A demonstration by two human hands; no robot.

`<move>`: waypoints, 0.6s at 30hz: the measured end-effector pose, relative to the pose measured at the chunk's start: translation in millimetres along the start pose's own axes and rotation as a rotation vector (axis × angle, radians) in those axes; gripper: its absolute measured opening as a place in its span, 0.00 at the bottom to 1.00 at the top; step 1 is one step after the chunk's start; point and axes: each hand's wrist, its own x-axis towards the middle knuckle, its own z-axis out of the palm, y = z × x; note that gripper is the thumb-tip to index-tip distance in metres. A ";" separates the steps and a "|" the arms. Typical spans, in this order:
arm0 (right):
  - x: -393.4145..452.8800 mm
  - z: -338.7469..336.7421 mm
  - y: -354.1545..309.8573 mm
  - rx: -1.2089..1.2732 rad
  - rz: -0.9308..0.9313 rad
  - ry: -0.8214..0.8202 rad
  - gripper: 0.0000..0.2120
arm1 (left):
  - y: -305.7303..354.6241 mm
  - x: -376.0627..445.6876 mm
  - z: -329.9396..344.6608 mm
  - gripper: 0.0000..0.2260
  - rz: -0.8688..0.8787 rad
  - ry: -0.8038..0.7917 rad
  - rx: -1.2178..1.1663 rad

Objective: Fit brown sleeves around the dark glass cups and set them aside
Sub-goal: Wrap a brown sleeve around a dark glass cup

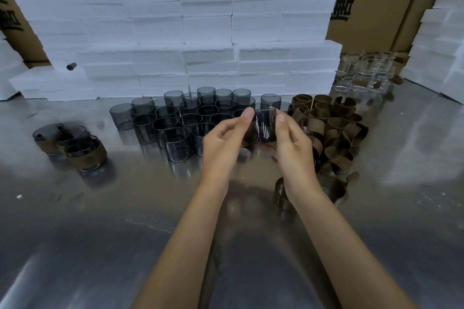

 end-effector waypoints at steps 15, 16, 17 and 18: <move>-2.3 7.7 -14.2 0.229 0.353 -0.254 0.32 | 0.2 -1.5 -1.9 0.26 -0.090 -0.254 0.031; -2.1 7.9 -14.4 0.233 0.343 -0.244 0.33 | 0.6 -1.0 -1.6 0.27 -0.089 -0.243 0.042; -1.9 7.4 -13.9 0.240 0.335 -0.228 0.33 | 0.5 -0.9 -0.7 0.27 -0.090 -0.240 0.051; -1.4 7.4 -13.1 0.254 0.332 -0.210 0.33 | -0.3 -0.9 -0.2 0.26 -0.088 -0.243 0.058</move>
